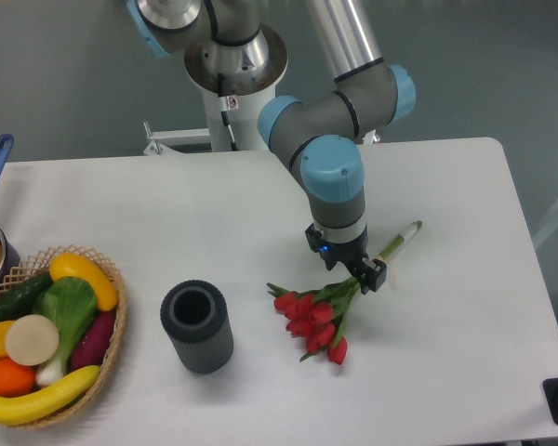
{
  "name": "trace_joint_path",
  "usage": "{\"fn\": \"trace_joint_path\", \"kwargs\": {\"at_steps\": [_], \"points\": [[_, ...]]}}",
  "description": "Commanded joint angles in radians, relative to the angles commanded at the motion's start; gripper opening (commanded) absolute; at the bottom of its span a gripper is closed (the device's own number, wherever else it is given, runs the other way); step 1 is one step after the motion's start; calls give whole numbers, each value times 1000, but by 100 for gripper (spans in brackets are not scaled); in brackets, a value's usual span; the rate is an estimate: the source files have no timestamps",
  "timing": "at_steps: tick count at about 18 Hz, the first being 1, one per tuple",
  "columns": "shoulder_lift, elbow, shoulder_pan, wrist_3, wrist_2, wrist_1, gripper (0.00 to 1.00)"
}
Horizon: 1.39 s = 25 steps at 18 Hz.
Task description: Place the flowers on the table
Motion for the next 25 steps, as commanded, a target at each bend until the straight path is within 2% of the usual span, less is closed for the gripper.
{"fn": "trace_joint_path", "kwargs": {"at_steps": [5,7,10,11,13,16,18,20,25], "points": [[54,74,15,-20,-43,-23,100],[69,110,40,-11,-54,-66,100],[94,205,84,23,-126,-240,100],[98,236,98,61,-131,-308,100],[109,278,124,159,-134,-400,100],[152,289,176,309,-137,-488,100],[179,282,239,401,-186,-538,100],[202,270,291,466,-229,-557,100],[248,237,389,661,-241,-598,100]]}}
